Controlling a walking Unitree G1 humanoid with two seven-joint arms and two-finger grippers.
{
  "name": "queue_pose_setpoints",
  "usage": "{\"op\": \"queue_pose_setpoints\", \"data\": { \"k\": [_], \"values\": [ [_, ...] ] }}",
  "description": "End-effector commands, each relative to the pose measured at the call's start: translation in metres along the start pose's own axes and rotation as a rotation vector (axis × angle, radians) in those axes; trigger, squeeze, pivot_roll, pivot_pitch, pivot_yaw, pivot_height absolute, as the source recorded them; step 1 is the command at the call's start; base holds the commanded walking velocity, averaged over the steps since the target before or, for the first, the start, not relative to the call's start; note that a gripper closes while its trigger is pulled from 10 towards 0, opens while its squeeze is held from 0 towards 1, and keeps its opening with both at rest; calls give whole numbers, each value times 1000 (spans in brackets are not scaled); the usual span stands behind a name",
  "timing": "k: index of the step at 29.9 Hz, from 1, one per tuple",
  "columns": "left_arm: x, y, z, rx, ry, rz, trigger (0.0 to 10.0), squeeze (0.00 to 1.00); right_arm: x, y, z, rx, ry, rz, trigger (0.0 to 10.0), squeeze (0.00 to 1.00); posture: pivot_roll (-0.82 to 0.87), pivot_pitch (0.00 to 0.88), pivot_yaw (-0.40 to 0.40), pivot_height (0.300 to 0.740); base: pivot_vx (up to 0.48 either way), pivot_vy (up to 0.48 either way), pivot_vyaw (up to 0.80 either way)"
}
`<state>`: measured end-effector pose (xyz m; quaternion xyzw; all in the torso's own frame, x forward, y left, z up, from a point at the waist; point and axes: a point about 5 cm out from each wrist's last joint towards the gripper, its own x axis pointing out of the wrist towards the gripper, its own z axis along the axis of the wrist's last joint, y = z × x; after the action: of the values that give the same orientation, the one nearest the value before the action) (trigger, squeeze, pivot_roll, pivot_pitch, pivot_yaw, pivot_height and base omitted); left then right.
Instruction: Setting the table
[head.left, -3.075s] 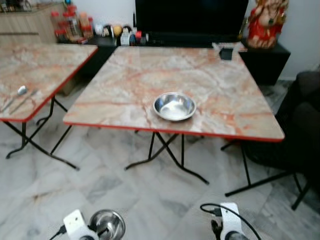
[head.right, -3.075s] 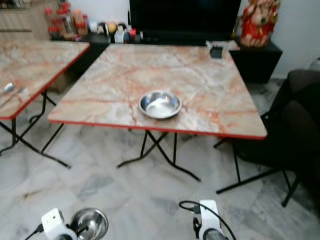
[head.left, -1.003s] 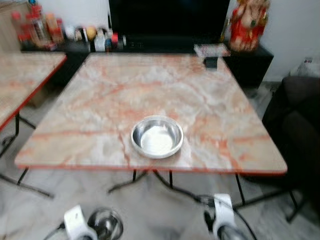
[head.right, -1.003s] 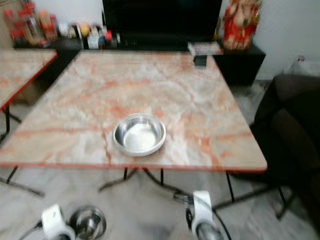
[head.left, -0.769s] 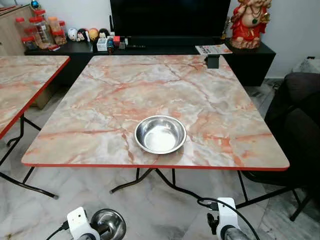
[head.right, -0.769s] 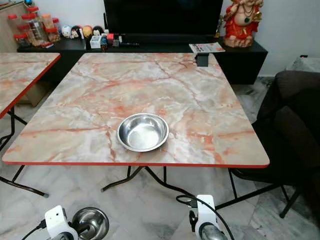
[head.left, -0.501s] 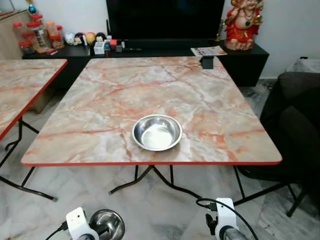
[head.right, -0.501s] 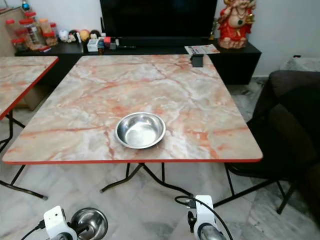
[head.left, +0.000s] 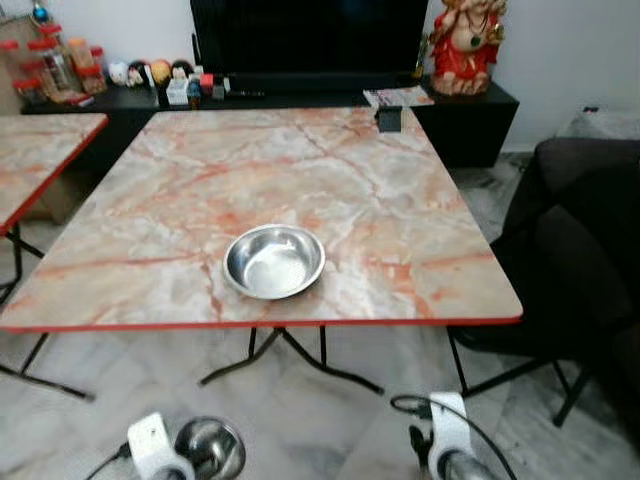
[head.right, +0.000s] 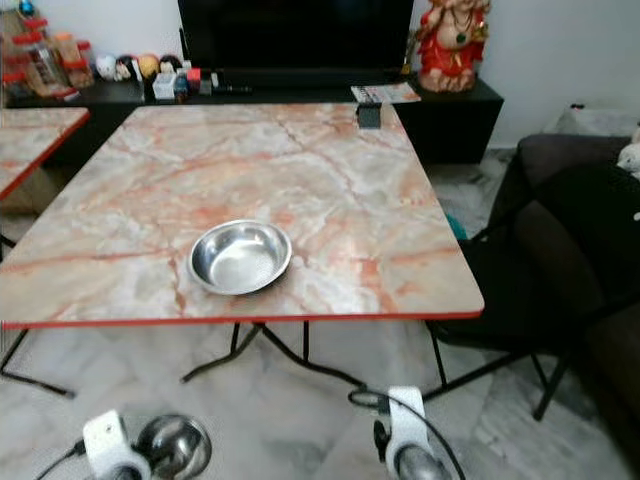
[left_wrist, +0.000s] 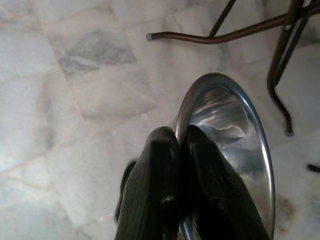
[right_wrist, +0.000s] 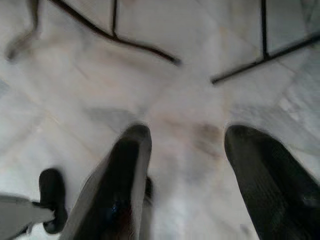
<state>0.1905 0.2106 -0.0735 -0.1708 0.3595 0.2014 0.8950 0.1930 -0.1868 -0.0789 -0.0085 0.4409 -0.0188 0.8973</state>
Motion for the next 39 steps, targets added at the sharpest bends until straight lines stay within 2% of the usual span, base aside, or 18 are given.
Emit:
{"op": "queue_pose_setpoints", "data": {
  "k": [1, 10, 16, 17, 18, 19, 20, 22, 23, 24, 25, 28, 29, 31, 36, 37, 38, 39],
  "values": [
    [1, 7, 5, 6, -10, 27, 10000, 0, 2, 7, 9, -2, -24, 16, 10000, 0, -44, 0, -5, 732, 0, -349, 0],
    [3, 12, 14, -6, -36, 58, 10000, 0, 3, 9, 13, 1, -31, 21, 10000, 0, -30, 0, -13, 732, 0, -115, 0],
    [1, 26, 25, -44, -122, 137, 10000, 0, 2, 10, 11, -6, -25, 29, 10000, 0, -16, 0, -26, 732, 0, 0, 0],
    [0, 30, 29, -47, -156, 173, 10000, 0, 2, 10, 11, -8, -24, 29, 10000, 0, -15, 0, -28, 732, 0, 0, 0],
    [-2, 38, 37, -100, -224, 239, 10000, 0, 2, 10, 10, -12, -22, 31, 10000, 0, -11, 0, -30, 732, 0, 0, 0],
    [-2, 38, 37, -100, -224, 239, 10000, 0, 2, 10, 10, -12, -22, 31, 10000, 0, -11, 0, -30, 732, 0, 0, 0],
    [-4, 44, 46, -140, -297, 291, 10000, 0, 2, 9, 10, -13, -21, 32, 10000, 0, -10, 0, -31, 732, 0, 0, 0],
    [-11, 52, 60, -148, -415, 369, 10000, 0, 2, 9, 9, -21, -16, 38, 10000, 0, 8, 0, -42, 732, 0, 0, 0],
    [-11, 52, 60, -148, -415, 369, 10000, 0, 2, 9, 9, -21, -16, 38, 10000, 0, 8, 0, -42, 732, 0, 0, 0],
    [-16, 58, 68, -151, -481, 427, 10000, 0, 2, 9, 9, -28, -13, 42, 10000, 0, 18, 0, -46, 732, 0, 0, 0],
    [-17, 59, 70, -152, -494, 440, 10000, 0, 2, 9, 9, -29, -13, 43, 10000, 0, 18, 0, -46, 732, 0, 0, 0],
    [-32, 81, 91, -259, -635, 594, 10000, 0, 3, 12, 11, -33, -16, 57, 10000, 0, 31, 0, -56, 732, 0, 0, 0],
    [-32, 81, 91, -259, -635, 594, 10000, 0, 3, 12, 11, -33, -16, 57, 10000, 0, 31, 0, -56, 732, 0, 0, 0],
    [-52, 90, 134, -239, -837, 668, 10000, 0, 3, 15, 13, -42, -19, 70, 10000, 0, 42, 0, -63, 732, 0, 0, 0],
    [-112, 85, 242, -59, -1265, 821, 10000, 0, 4, 18, 16, -57, -22, 84, 10000, 0, 42, 0, -62, 732, 0, 0, 0],
    [-112, 85, 242, -59, -1265, 821, 10000, 0, 4, 18, 16, -57, -22, 84, 10000, 0, 42, 0, -62, 732, 0, 0, 0],
    [-122, 81, 258, -43, -1323, 832, 10000, 0, 4, 18, 16, -55, -22, 85, 10000, 0, 40, 0, -60, 732, 0, 0, 0],
    [-133, 66, 284, -52, -1412, 746, 10000, 0, 4, 18, 16, -48, -23, 85, 10000, 0, 37, 0, -55, 732, 0, 0, 0]
  ]
}}
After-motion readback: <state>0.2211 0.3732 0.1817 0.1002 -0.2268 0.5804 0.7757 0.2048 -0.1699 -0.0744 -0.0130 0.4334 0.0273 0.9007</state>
